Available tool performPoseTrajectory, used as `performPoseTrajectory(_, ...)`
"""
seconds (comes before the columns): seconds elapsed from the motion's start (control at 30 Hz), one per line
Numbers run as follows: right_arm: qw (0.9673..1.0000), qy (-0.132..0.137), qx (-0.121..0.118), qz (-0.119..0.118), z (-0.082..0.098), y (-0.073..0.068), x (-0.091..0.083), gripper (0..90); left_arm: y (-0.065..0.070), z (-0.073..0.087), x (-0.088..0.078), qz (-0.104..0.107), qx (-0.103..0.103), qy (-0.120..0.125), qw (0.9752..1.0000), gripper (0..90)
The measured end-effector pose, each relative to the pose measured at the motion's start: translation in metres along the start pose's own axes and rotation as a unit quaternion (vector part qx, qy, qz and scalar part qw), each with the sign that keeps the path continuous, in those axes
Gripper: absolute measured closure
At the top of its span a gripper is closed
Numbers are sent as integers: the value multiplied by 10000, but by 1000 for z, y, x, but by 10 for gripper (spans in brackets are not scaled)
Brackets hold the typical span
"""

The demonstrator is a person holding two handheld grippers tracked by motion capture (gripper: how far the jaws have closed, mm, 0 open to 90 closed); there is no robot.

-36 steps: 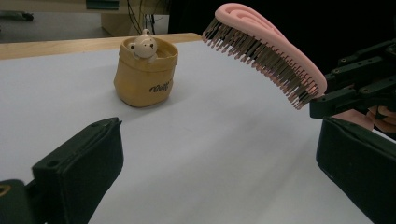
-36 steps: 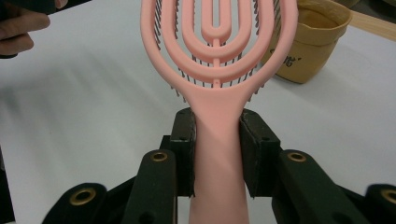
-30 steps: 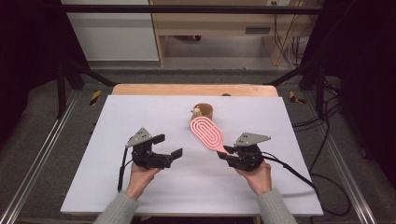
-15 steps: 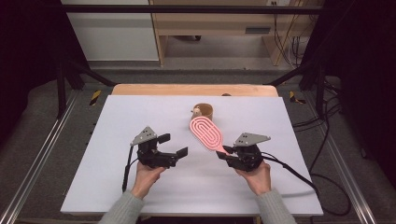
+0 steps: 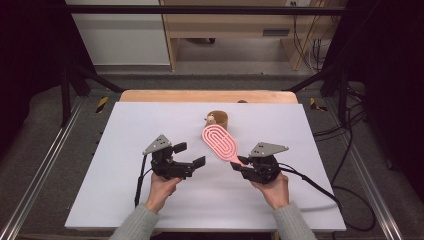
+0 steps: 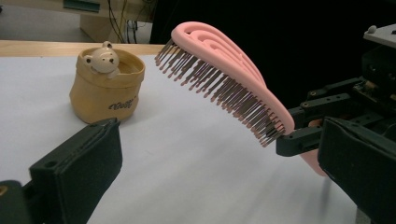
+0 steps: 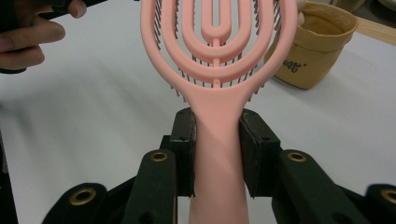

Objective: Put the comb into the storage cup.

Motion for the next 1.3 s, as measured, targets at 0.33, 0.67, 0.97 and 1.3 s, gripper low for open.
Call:
performPoseTrajectory(0.33, 10000, 6, -32, 3, -1, -2, 0, 693, 2, -1, 8, 129, -219, 98, 9996, 0)
performPoseTrajectory(0.67, 10000, 37, -37, 7, -1, -3, 0, 693, 3, -4, 13, 187, -437, 211, 9986, 0)
performPoseTrajectory(0.97, 10000, 58, -38, 3, -2, -4, 0, 693, 6, -6, 23, 201, -578, 244, 9978, 0)
performPoseTrajectory(1.3, 9999, 97, -51, -3, -2, -5, 0, 693, 11, -8, 34, 226, -652, 291, 9972, 21)
Point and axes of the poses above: each handheld gripper's, and its own axes: x roughly forward along the jaws, z roughly out of its underside, y roughly to its right, the point moved 1 cm from there along x, roughly forward along the jaws, and after that the axes turned 2 degrees about -y, right-handed, at the moved point
